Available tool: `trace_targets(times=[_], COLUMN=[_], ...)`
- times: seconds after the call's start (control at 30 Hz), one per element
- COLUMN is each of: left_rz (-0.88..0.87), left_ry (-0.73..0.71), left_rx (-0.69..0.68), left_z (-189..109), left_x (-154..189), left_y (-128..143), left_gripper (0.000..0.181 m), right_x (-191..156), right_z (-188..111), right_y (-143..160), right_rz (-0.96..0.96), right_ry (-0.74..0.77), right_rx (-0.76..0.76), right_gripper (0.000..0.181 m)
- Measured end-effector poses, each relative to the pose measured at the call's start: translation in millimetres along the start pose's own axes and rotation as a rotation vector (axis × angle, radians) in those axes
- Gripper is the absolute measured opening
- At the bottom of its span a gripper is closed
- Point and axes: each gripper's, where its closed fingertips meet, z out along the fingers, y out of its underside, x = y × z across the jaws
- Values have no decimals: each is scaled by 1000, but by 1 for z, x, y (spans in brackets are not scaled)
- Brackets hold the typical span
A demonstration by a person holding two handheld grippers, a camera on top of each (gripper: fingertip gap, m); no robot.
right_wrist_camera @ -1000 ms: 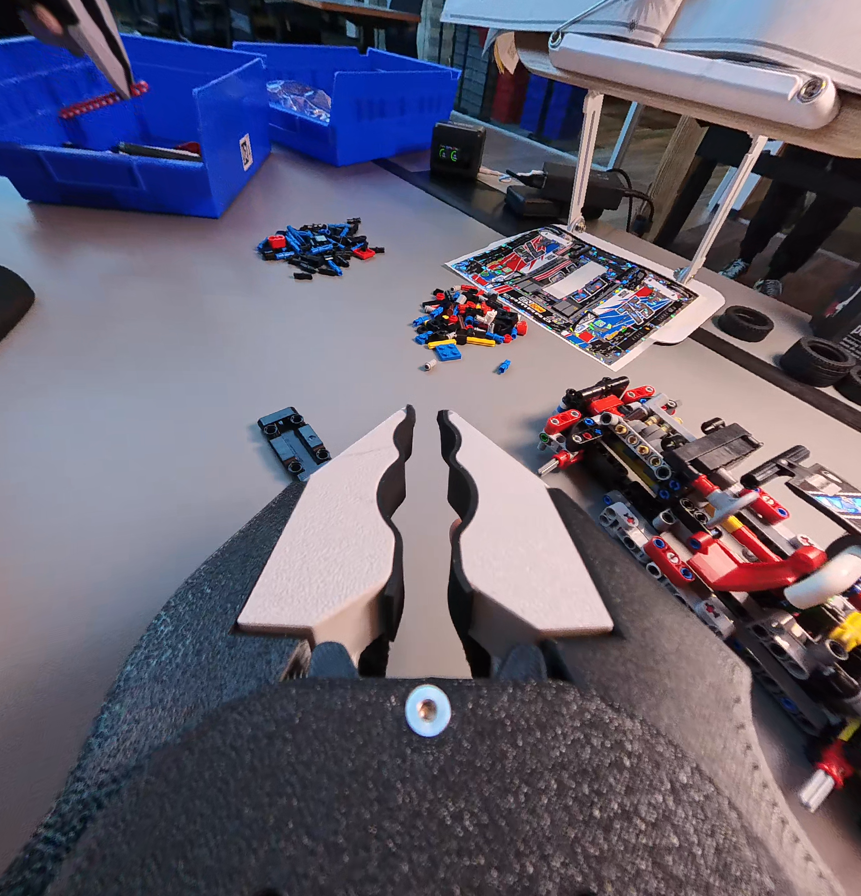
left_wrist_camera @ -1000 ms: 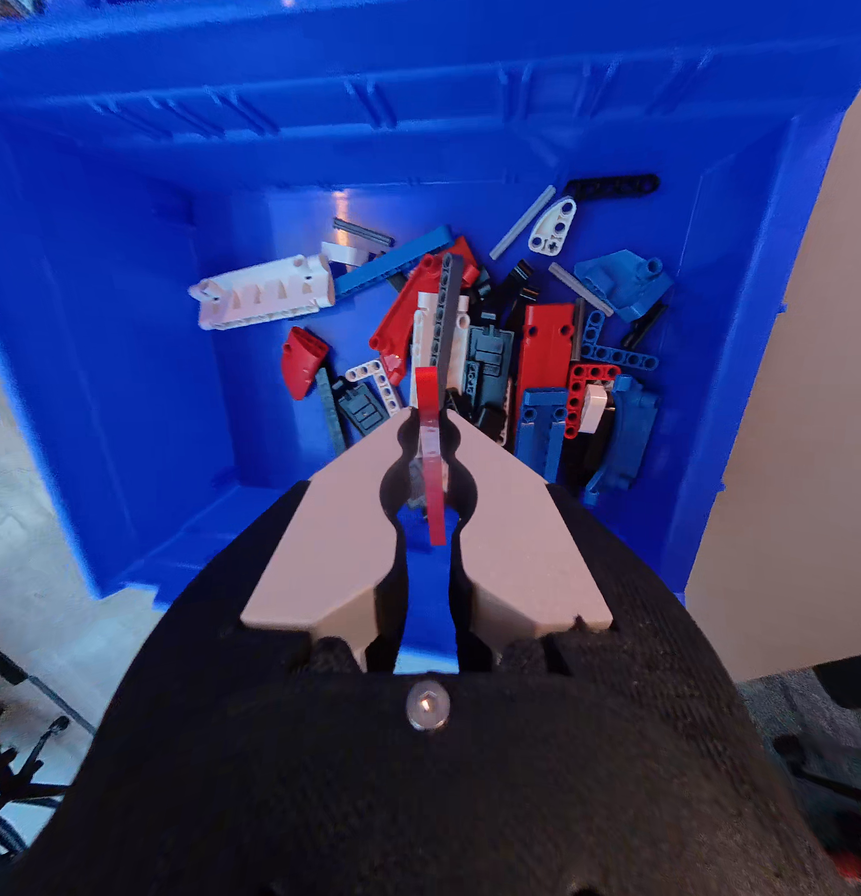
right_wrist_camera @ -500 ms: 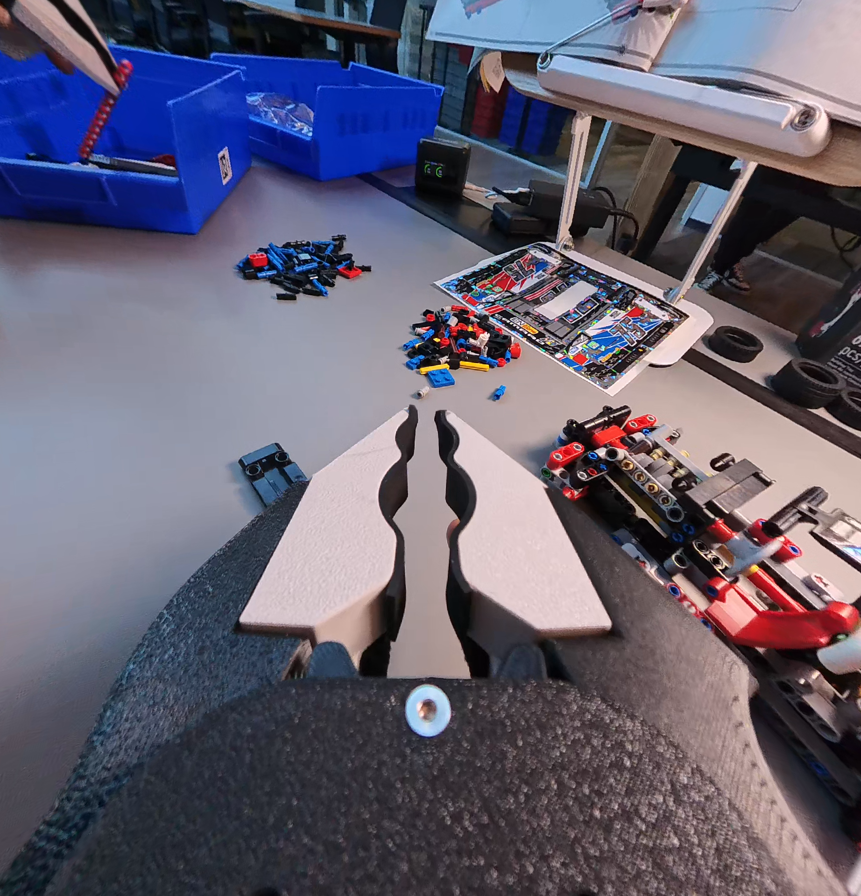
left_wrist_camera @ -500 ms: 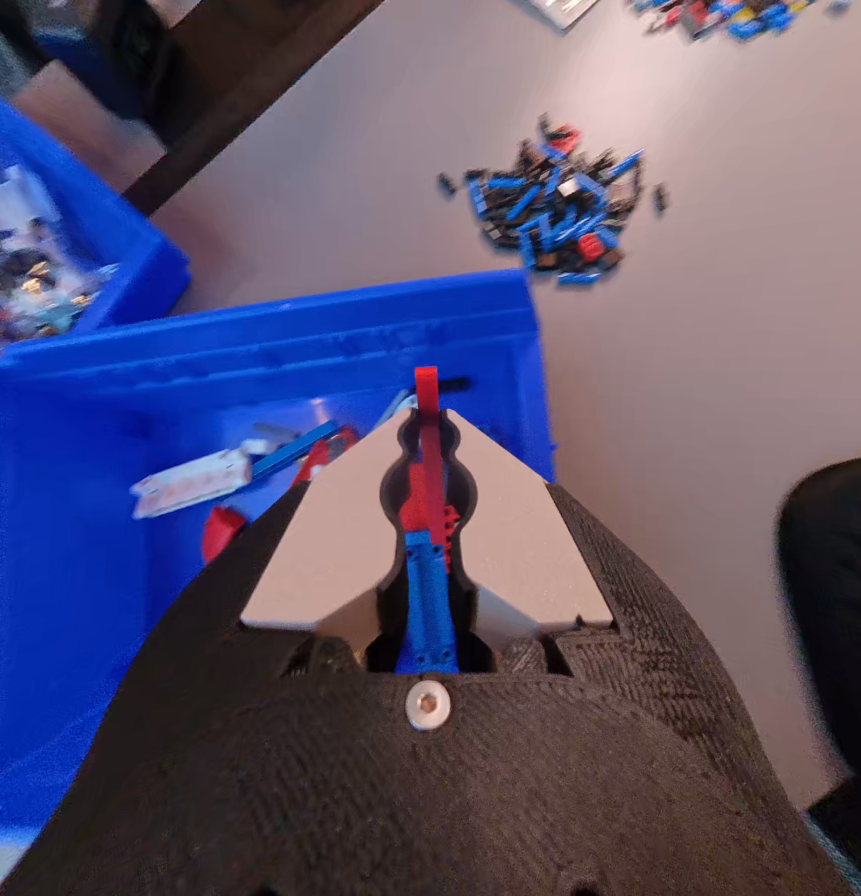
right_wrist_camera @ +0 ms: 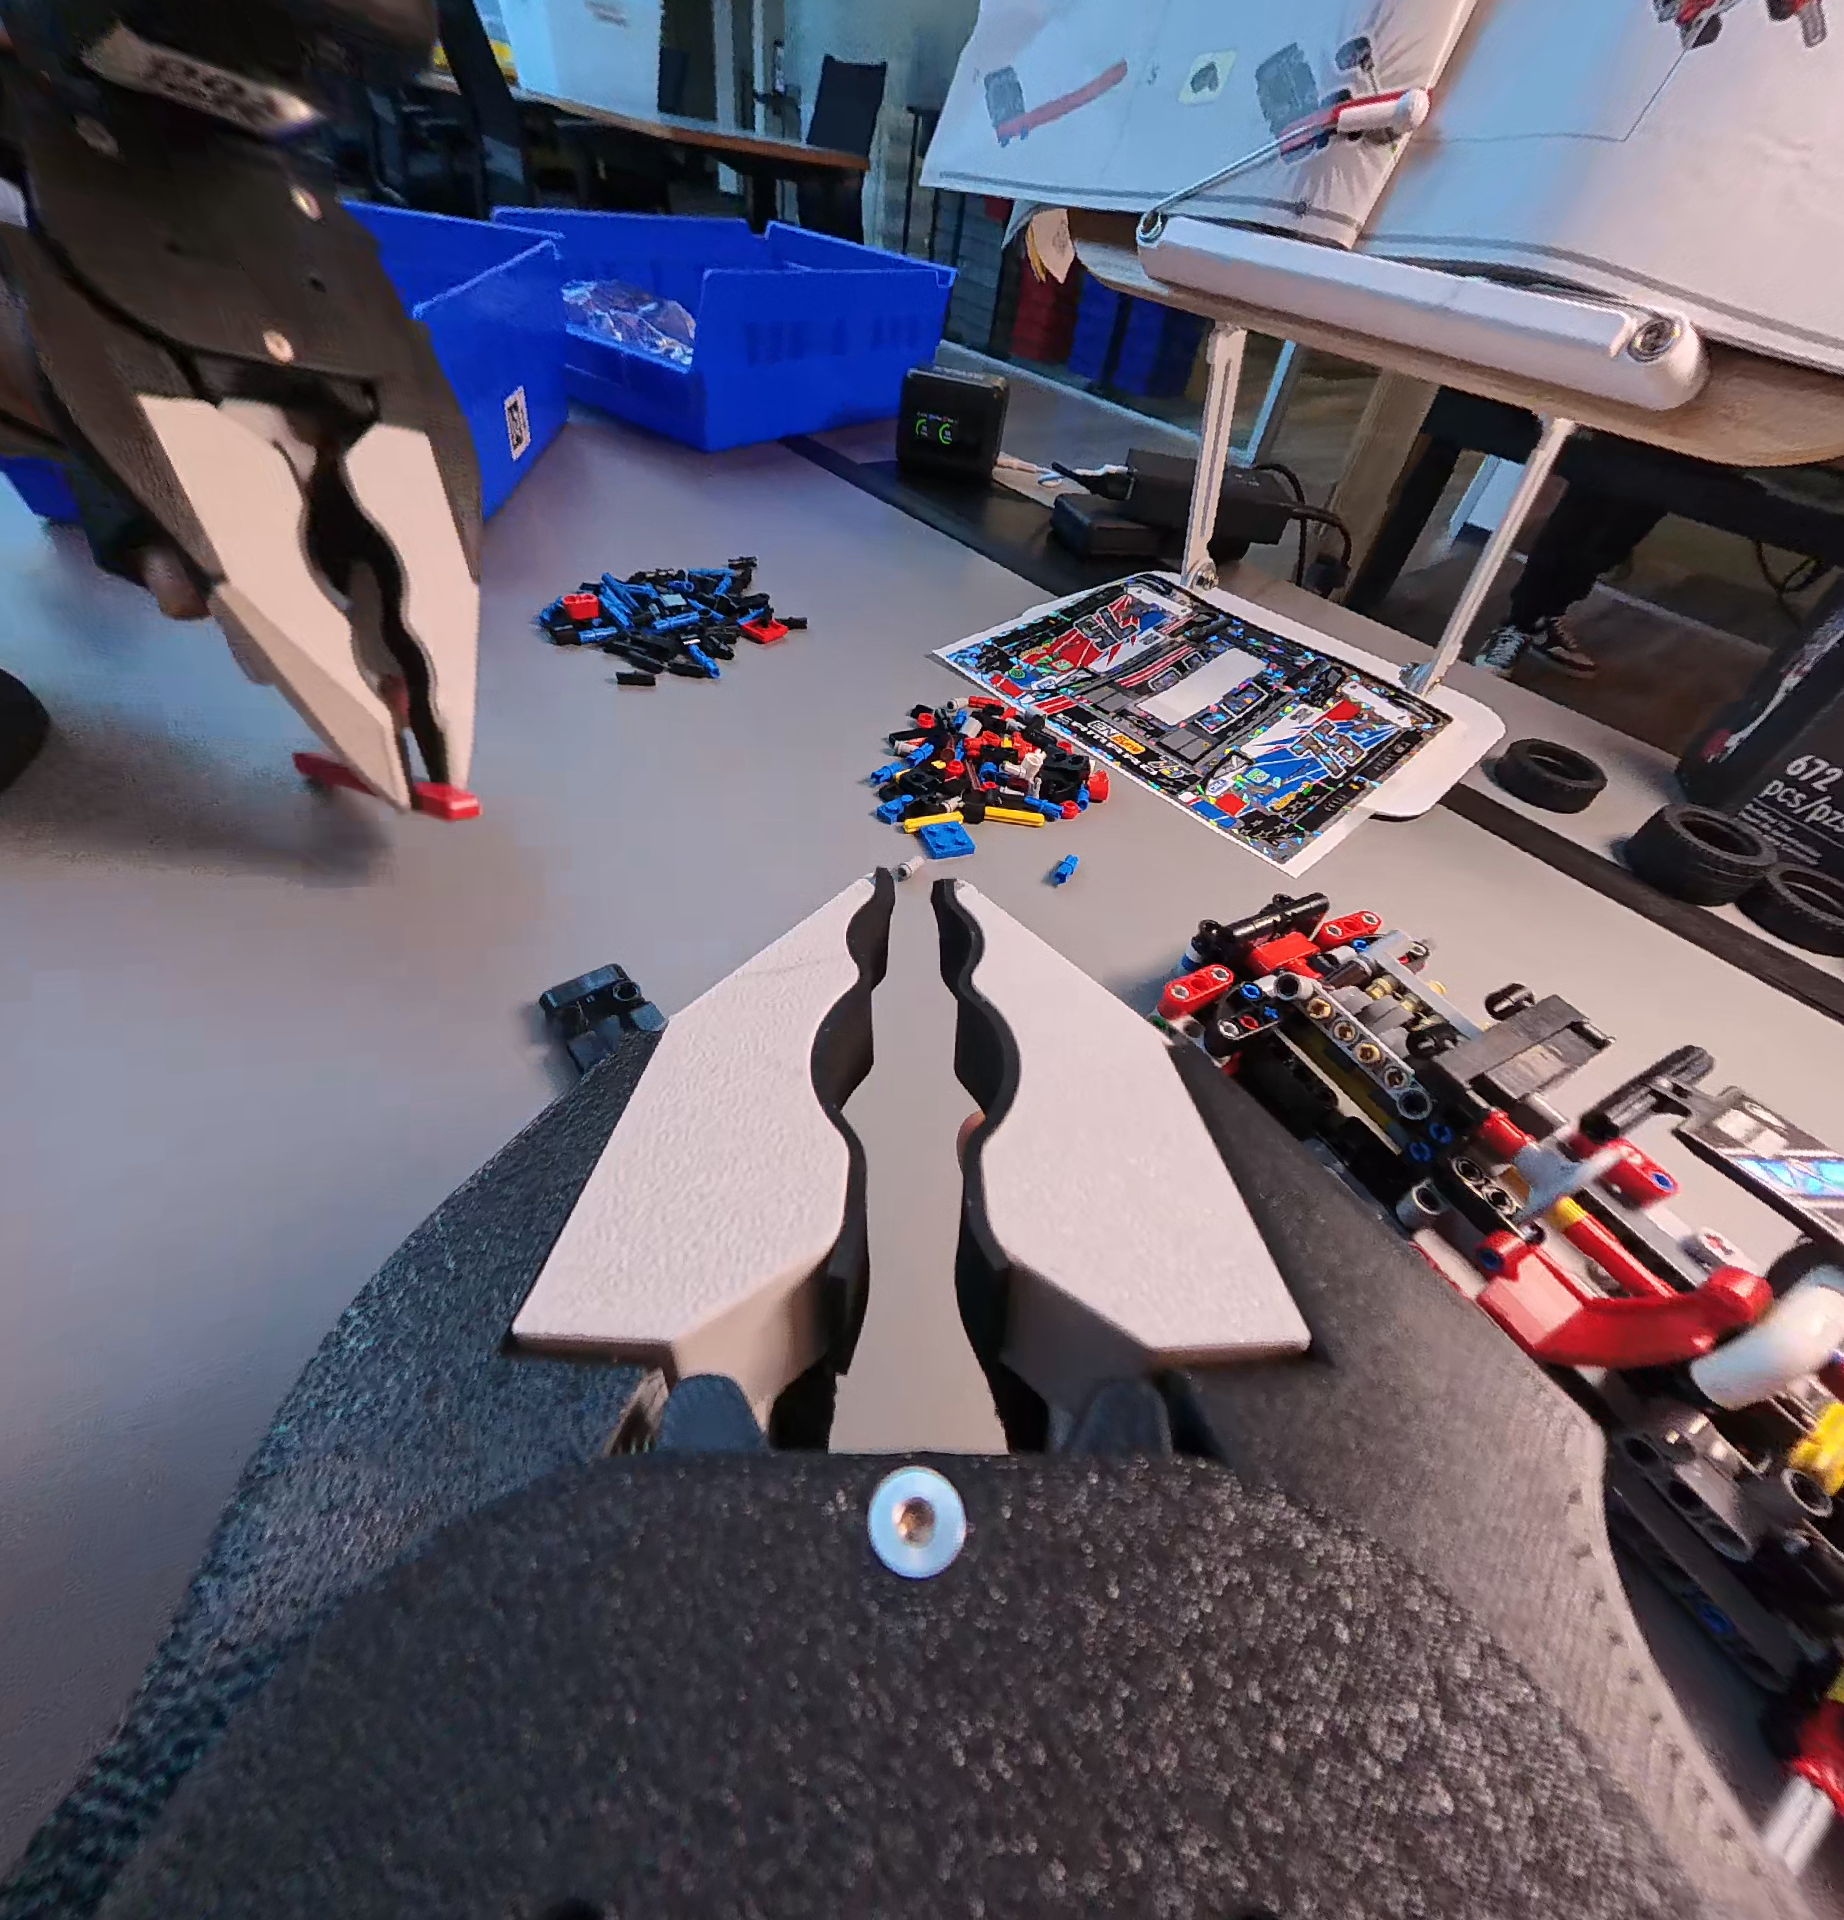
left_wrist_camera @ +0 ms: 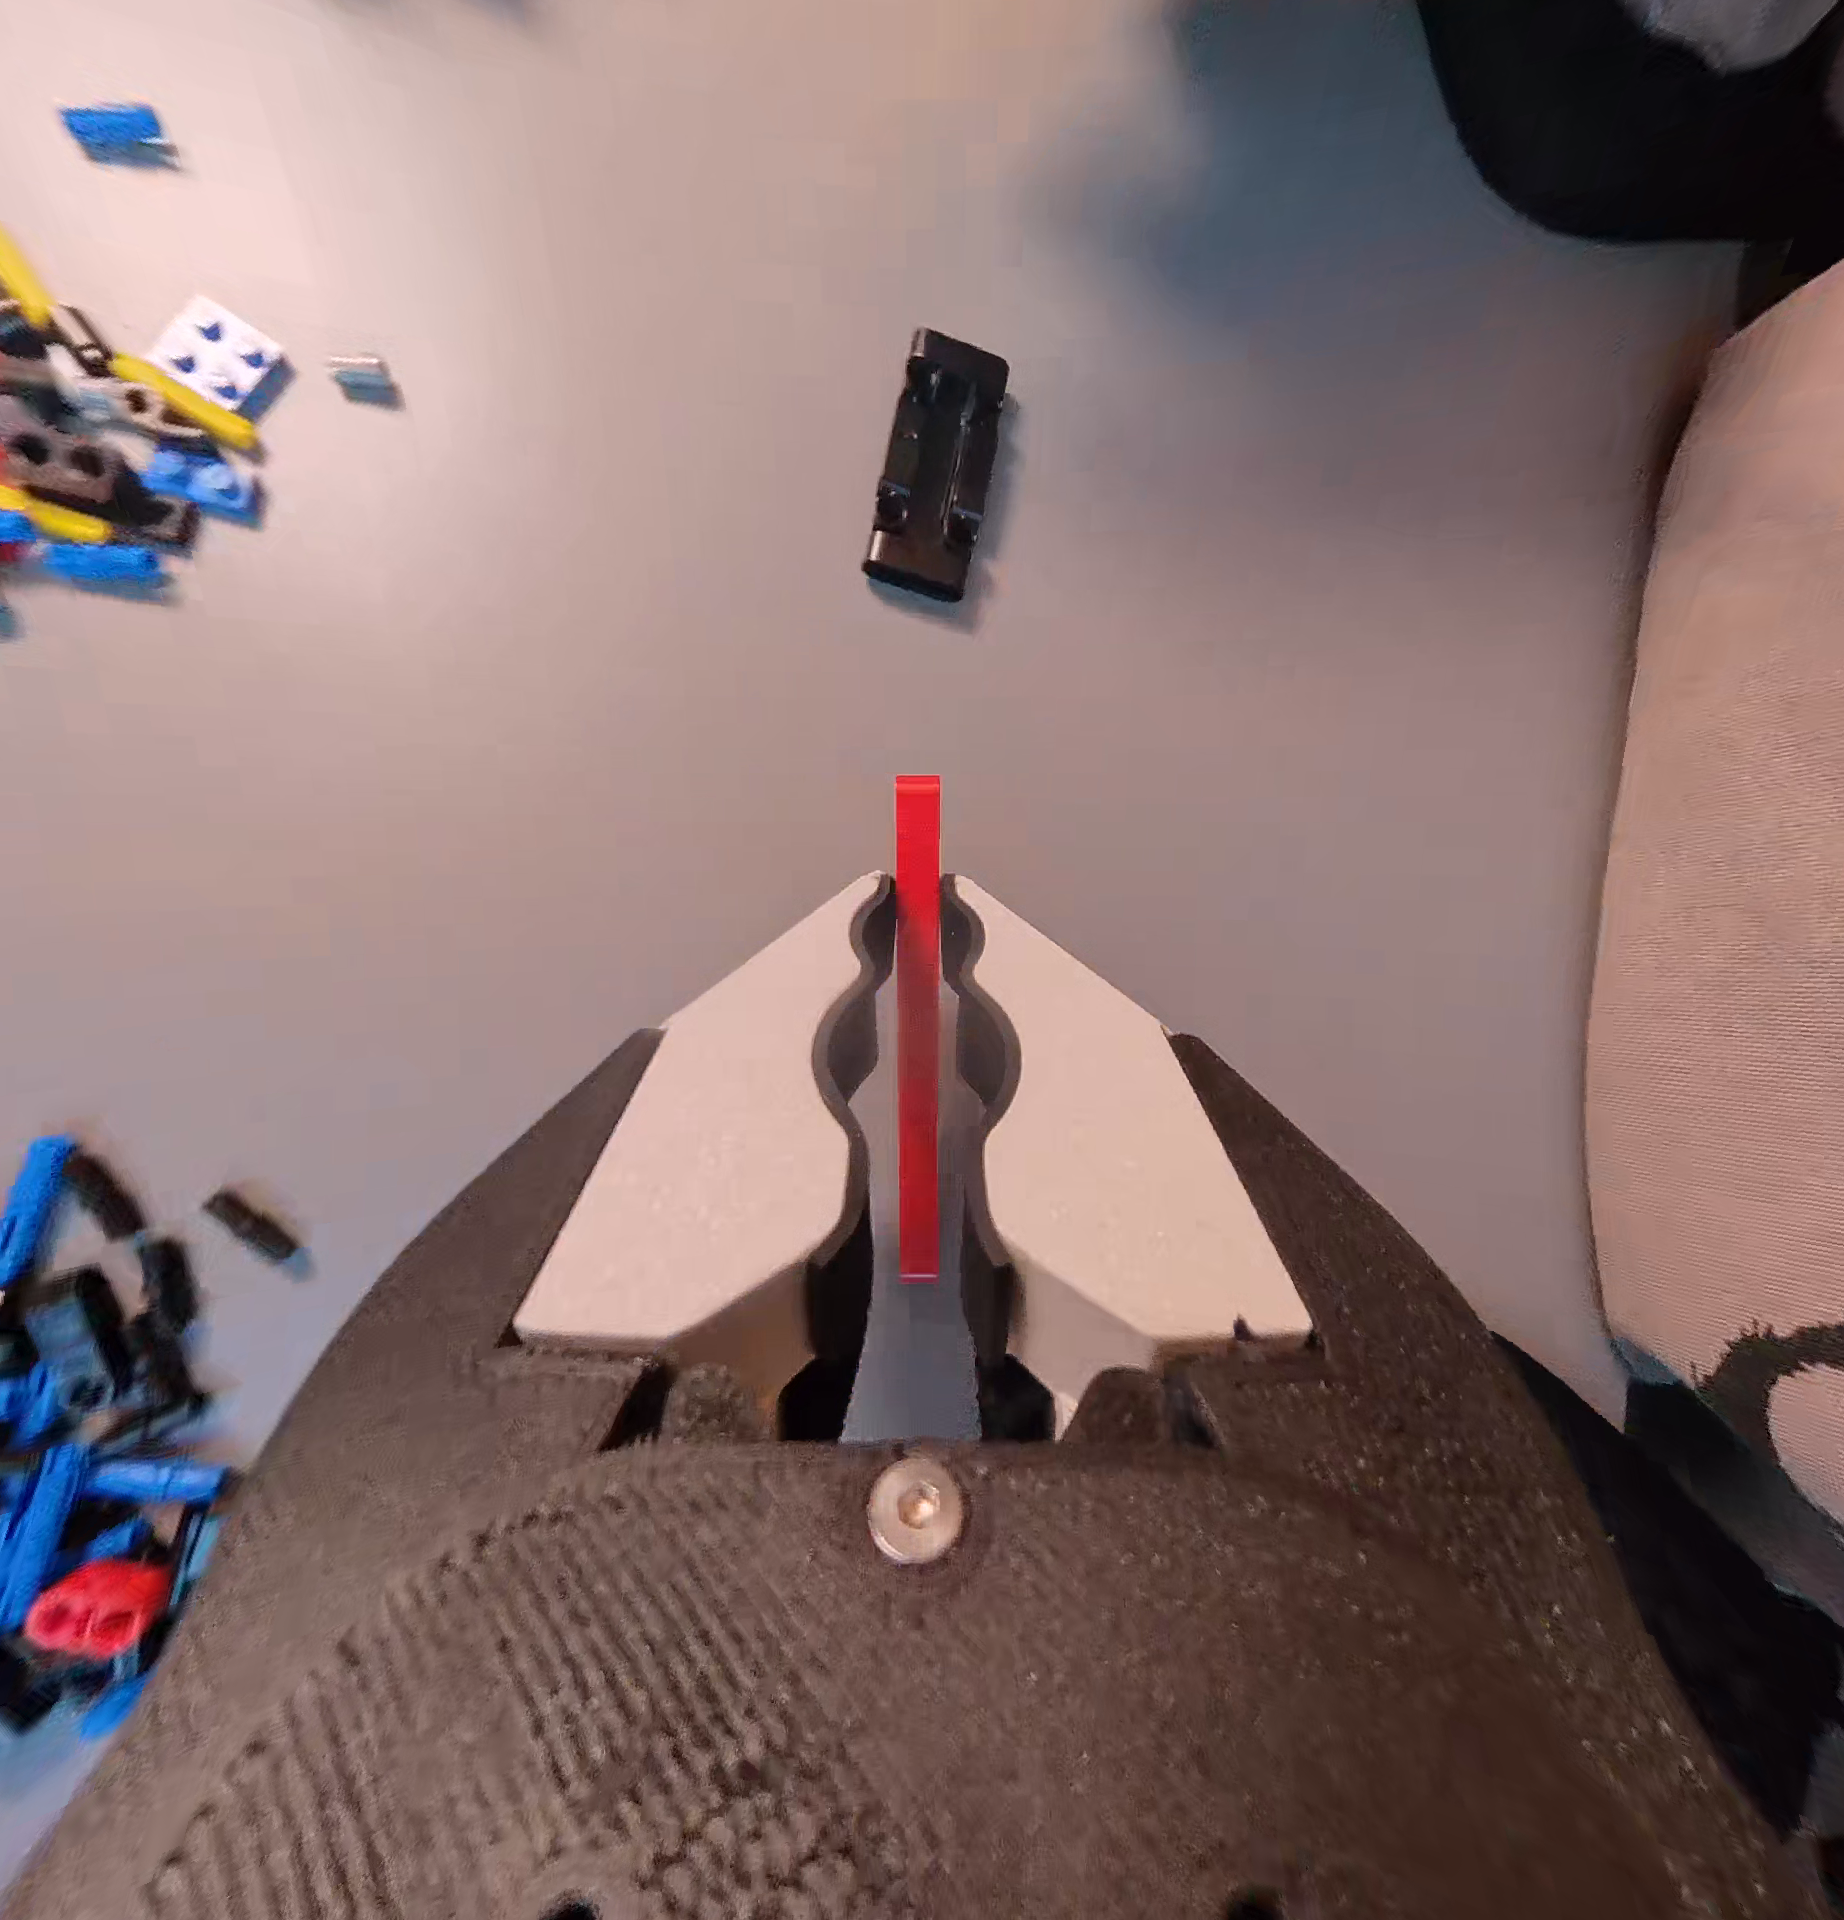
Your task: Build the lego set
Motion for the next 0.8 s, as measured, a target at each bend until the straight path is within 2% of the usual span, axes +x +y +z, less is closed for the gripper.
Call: trace_targets(times=[0.07,0.1,0.17,0.23,0.3,0.37,0.4,0.47,0.63,0.73,0.8], left_rz=[33,41,52,59,32,-17,-59,-116,-229,-308,-253], left_ry=[7,-10,-128,-373,-617,-794,-843,-912,-1105,-1030,-1040], left_rx=[16,53,194,394,615,793,851,914,916,1010,1046], left_z=[1,-8,-46,-113,-201,-281,-312,-351,-391,-392,-393], left_x=[-1,-9,-43,-103,-163,-212,-235,-275,-349,-363,-361], left_y=[-13,-25,-61,-103,-136,-153,-156,-158,-142,-136,-138], left_gripper=[19,25,26,22,16,10,8,1,0,0,0], right_x=[3,5,7,7,6,6,5,6,10,12,13], right_z=[-6,-8,-13,-15,-16,-15,-15,-14,-13,-12,-11], right_y=[-3,-5,-10,-15,-17,-17,-16,-13,-9,-7,-5], right_rz=[12,21,40,44,40,43,43,40,50,50,58], right_ry=[9,14,15,10,6,0,-2,4,18,26,24], right_rx=[26,38,69,86,98,96,93,84,71,65,62], right_gripper=[6,6,6,6,6,6,6,6,6,6,6])
